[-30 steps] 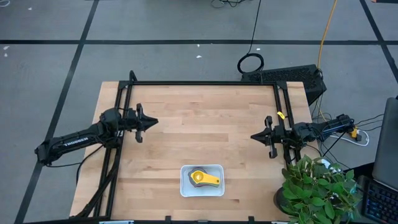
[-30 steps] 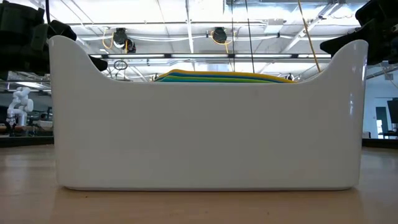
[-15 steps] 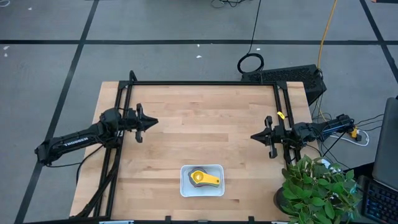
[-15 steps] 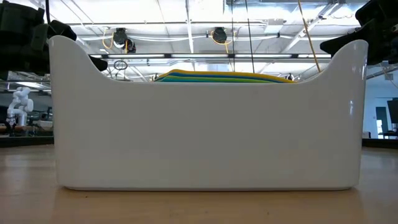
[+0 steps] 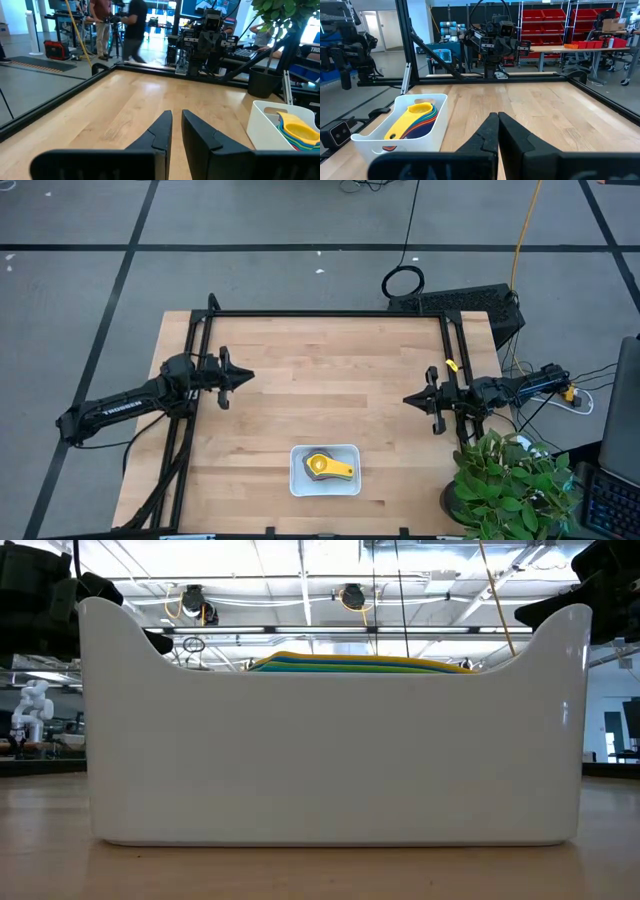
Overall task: Nest measuring cups in basket
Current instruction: Return to Home Position
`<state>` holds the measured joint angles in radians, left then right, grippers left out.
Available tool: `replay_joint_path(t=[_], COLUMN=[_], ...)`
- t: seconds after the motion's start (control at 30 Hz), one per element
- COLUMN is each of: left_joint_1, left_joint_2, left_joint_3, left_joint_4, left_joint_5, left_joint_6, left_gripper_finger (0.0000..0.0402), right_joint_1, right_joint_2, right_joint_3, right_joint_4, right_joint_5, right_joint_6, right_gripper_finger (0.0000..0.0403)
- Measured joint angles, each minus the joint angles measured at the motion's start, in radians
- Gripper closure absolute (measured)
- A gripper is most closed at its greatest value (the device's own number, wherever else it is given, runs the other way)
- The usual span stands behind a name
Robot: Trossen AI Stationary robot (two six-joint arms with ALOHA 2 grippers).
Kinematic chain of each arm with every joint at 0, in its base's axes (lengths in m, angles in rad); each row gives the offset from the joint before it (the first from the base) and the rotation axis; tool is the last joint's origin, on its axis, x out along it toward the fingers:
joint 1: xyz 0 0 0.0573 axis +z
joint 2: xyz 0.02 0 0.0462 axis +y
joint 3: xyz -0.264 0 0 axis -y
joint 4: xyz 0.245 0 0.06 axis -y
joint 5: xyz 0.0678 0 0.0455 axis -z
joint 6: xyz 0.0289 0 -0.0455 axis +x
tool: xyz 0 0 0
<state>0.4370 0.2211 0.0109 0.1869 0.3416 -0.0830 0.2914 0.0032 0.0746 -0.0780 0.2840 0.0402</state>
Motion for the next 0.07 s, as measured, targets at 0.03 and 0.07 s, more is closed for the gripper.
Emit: replay_joint_path(t=[0.03,0.07], left_joint_1=[0.0,0.0], left_joint_2=[0.0,0.0], left_joint_3=[0.0,0.0], left_joint_4=[0.0,0.0], left_joint_5=[0.0,0.0], left_joint_6=[0.0,0.0], left_gripper_finger=[0.0355,0.0355], right_joint_1=[0.0,0.0], right_joint_2=[0.0,0.0], right_joint_3=[0.0,0.0], right_joint_4=[0.0,0.0], right_joint_5=[0.0,0.0], right_joint_6=[0.0,0.0], right_gripper_finger=[0.0403,0.0403])
